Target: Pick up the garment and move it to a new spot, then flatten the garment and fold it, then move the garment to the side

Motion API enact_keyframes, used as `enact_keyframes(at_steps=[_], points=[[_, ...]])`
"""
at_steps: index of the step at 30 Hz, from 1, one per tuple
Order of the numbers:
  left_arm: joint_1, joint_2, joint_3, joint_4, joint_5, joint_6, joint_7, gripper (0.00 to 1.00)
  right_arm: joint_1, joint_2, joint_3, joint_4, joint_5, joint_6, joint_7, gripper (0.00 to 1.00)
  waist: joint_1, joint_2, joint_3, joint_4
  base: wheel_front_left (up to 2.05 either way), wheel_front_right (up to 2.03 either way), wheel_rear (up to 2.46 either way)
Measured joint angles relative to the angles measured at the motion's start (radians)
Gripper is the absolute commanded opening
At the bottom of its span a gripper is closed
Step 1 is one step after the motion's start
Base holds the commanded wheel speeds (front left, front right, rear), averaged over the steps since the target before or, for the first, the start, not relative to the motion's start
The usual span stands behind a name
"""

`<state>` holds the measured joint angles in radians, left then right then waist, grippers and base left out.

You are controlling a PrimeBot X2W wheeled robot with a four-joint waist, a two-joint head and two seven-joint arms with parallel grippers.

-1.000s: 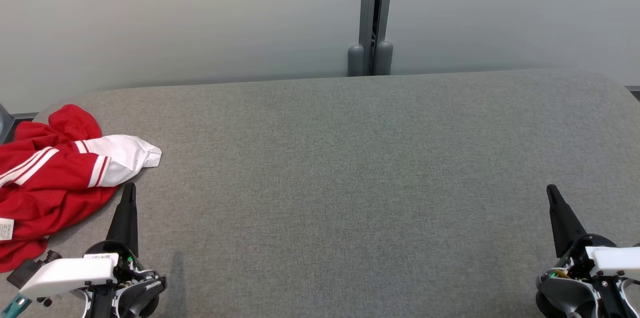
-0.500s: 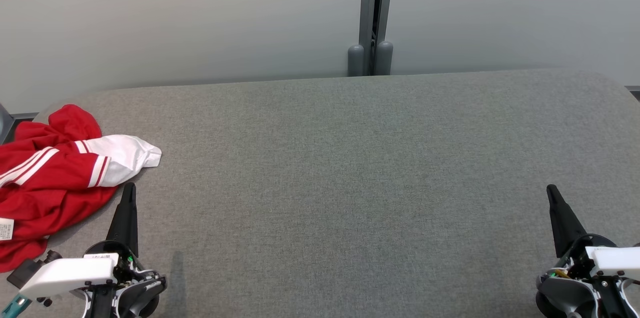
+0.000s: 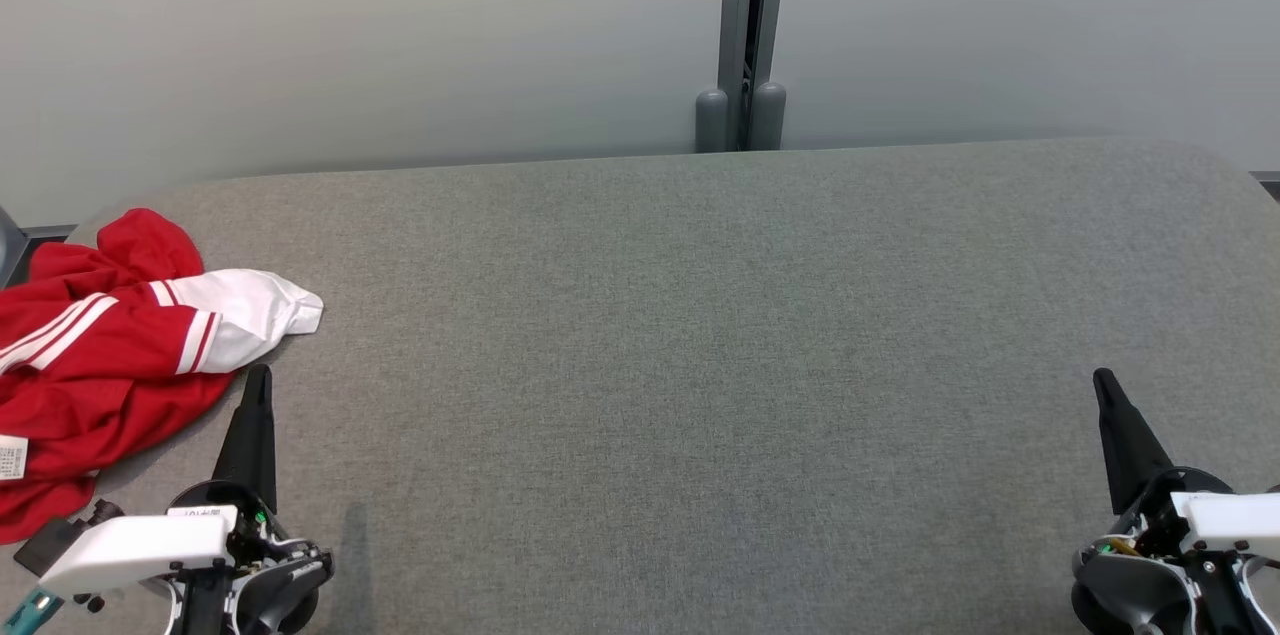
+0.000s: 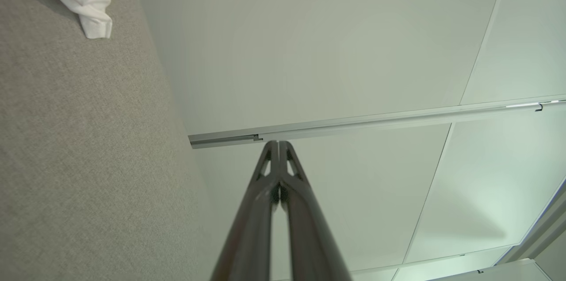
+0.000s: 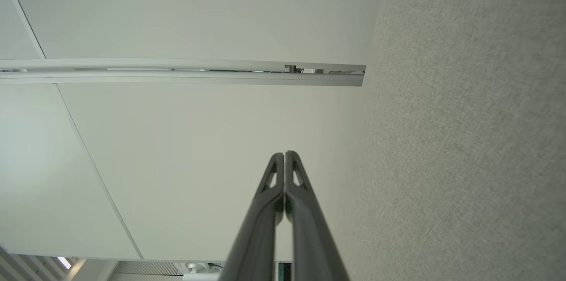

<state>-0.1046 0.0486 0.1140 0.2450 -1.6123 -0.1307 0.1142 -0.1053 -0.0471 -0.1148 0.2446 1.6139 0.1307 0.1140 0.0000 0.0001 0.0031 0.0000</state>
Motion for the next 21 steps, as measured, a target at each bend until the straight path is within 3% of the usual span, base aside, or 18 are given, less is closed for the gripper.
enact_keyframes(at_steps=[1, 7, 21], points=[[0.001, 0.000, -0.001, 0.003, 0.000, 0.000, 0.000, 1.00, 0.002, 0.001, 0.000, 0.002, 0.000, 0.000, 0.000, 1.00, 0.0000, 0.0000, 0.000, 0.000, 0.00, 0.00, 0.00], [0.053, -0.016, -0.008, 0.042, 0.000, 0.001, -0.008, 1.00, 0.049, 0.019, 0.005, 0.036, 0.000, -0.002, -0.005, 1.00, 0.0000, 0.0000, 0.000, 0.000, 0.00, 0.00, 0.00], [0.047, -0.016, -0.049, -0.001, 0.045, 0.018, -0.077, 1.00, 0.048, 0.017, 0.046, -0.038, -0.042, -0.002, -0.073, 1.00, 0.0000, 0.0000, 0.000, -0.001, 0.00, 0.00, 0.00]])
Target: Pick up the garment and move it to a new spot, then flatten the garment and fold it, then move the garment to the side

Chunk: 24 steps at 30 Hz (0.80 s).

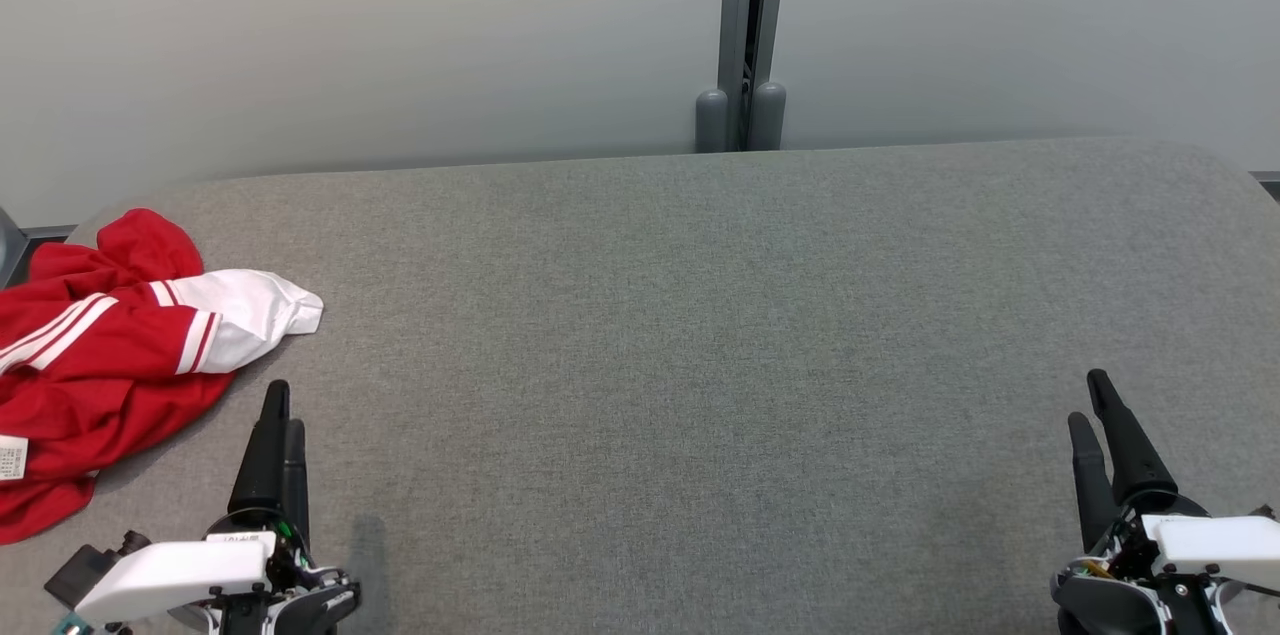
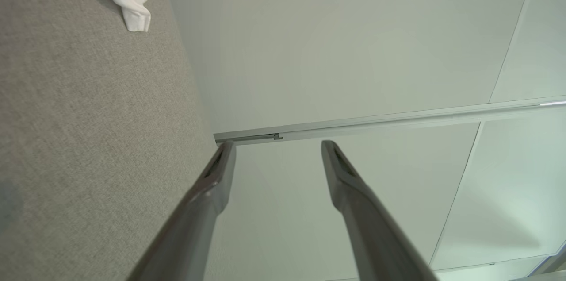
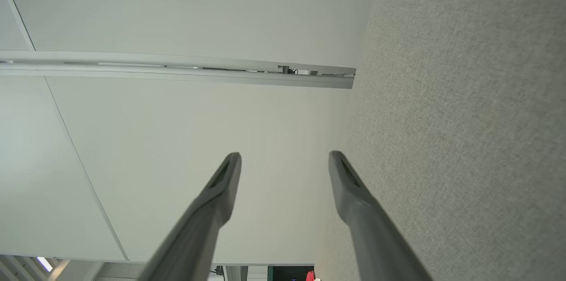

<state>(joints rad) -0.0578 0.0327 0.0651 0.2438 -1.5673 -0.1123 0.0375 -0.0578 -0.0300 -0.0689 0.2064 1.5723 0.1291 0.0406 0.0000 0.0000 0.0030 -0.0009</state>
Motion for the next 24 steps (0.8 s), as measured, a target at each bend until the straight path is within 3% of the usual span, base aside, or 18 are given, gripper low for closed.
enact_keyframes(at_steps=[11, 24], points=[[-0.010, 0.005, -0.025, -0.039, 0.110, 0.023, -0.040, 1.00, -0.006, -0.002, 0.027, -0.060, -0.110, 0.000, -0.043, 1.00, 0.0000, 0.0001, 0.000, -0.001, 0.00, 0.00, 0.00], [-0.010, 0.018, -0.052, -0.068, 0.415, 0.070, -0.091, 1.00, -0.015, -0.006, 0.057, -0.098, -0.430, 0.000, -0.089, 1.00, 0.0000, 0.0000, 0.000, -0.001, 0.00, 0.00, 0.00]])
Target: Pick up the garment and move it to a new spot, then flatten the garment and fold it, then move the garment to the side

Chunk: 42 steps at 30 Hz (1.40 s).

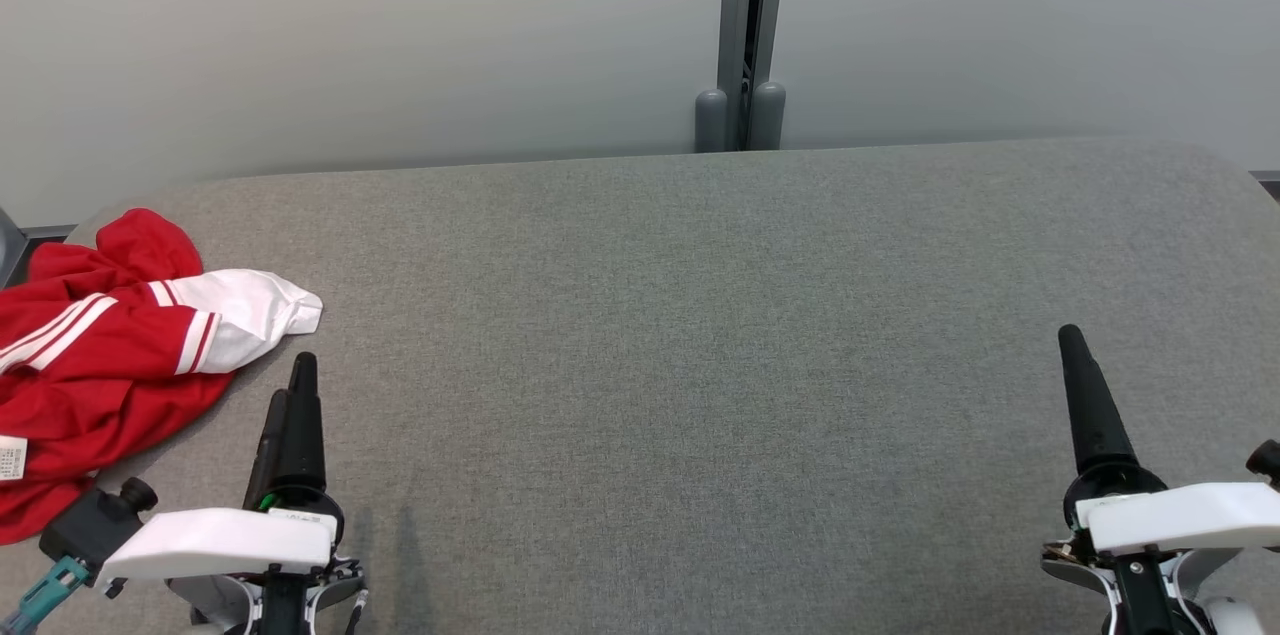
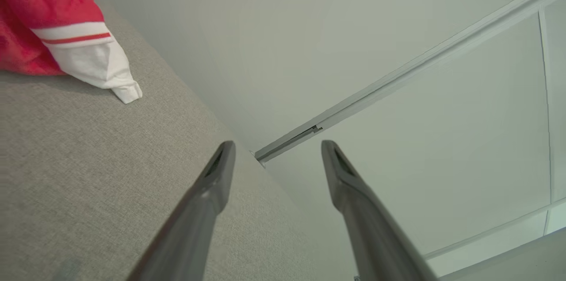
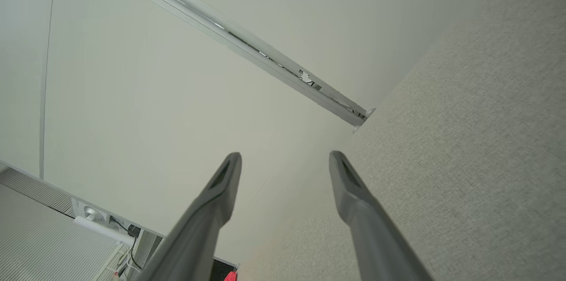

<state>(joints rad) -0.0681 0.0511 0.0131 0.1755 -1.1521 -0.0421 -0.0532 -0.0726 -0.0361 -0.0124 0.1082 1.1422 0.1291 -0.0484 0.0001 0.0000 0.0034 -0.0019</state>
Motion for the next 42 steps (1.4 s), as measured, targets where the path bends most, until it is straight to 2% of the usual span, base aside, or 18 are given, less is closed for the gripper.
enact_keyframes(at_steps=[16, 25, 42], points=[[0.000, 0.029, -0.051, -0.004, 0.355, 0.067, -0.049, 1.00, -0.005, -0.012, 0.050, 0.018, -0.360, 0.000, -0.052, 1.00, 0.0000, 0.0000, -0.002, 0.001, 0.00, 0.00, 0.00], [0.000, 0.034, -0.073, 0.001, 0.475, 0.082, -0.078, 1.00, -0.011, -0.025, 0.072, 0.022, -0.533, 0.000, -0.080, 1.00, 0.0000, 0.0000, -0.006, 0.005, 0.00, 0.00, 0.00], [0.000, 0.037, -0.098, -0.007, 0.639, 0.109, -0.123, 1.00, -0.021, -0.029, 0.106, 0.025, -0.712, 0.000, -0.117, 1.00, 0.0000, 0.0000, -0.008, 0.005, 0.00, 0.00, 0.00]])
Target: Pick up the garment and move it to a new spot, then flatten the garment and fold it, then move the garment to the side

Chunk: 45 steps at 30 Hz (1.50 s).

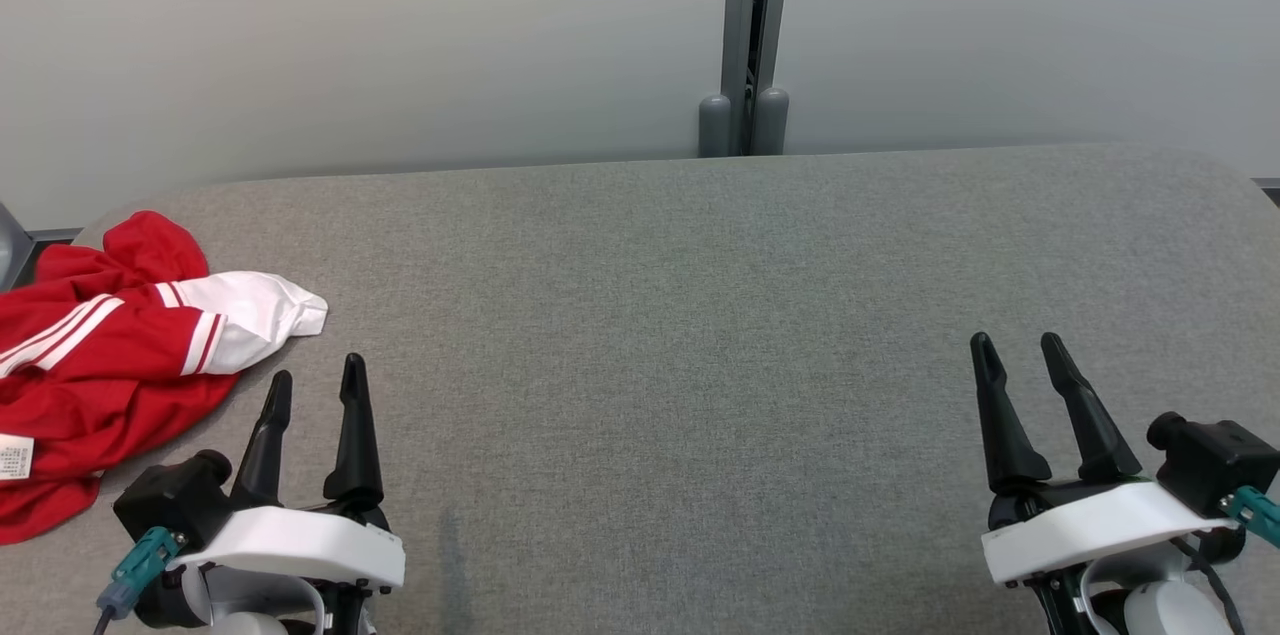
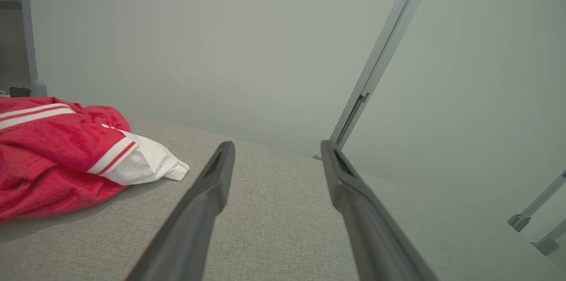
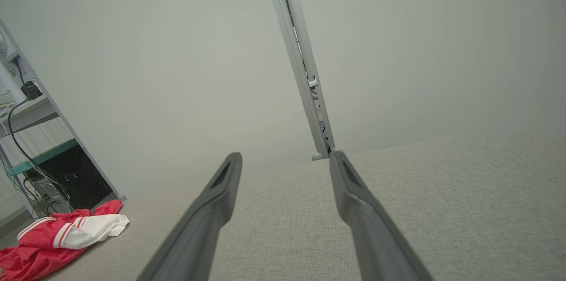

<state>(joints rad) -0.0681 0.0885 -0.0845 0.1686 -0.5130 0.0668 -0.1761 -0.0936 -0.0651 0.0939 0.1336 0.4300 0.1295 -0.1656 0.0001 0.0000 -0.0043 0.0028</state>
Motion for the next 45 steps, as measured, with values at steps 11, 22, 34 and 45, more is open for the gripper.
enact_keyframes(at_steps=[11, 22, 34, 45], points=[[0.000, 0.002, -0.014, -0.006, 0.089, 0.014, -0.022, 1.00, -0.005, -0.003, 0.012, -0.011, -0.091, 0.000, -0.020, 1.00, 0.0000, 0.0000, -0.001, -0.005, 0.00, 0.00, 0.00], [0.000, 0.004, -0.027, -0.011, 0.170, 0.031, -0.045, 1.00, -0.010, -0.003, 0.021, -0.024, -0.176, 0.000, -0.041, 1.00, 0.0000, 0.0000, -0.002, -0.005, 0.00, 0.00, 0.00], [0.000, 0.007, -0.040, -0.018, 0.241, 0.040, -0.067, 1.00, -0.014, -0.004, 0.034, -0.036, -0.253, 0.000, -0.056, 1.00, 0.0000, 0.0000, -0.001, -0.006, 0.00, 0.00, 0.00], [0.000, 0.009, -0.052, -0.020, 0.304, 0.049, -0.085, 1.00, -0.017, -0.004, 0.045, -0.047, -0.325, 0.000, -0.073, 1.00, 0.0000, 0.0000, -0.003, -0.007, 0.00, 0.00, 0.00]])
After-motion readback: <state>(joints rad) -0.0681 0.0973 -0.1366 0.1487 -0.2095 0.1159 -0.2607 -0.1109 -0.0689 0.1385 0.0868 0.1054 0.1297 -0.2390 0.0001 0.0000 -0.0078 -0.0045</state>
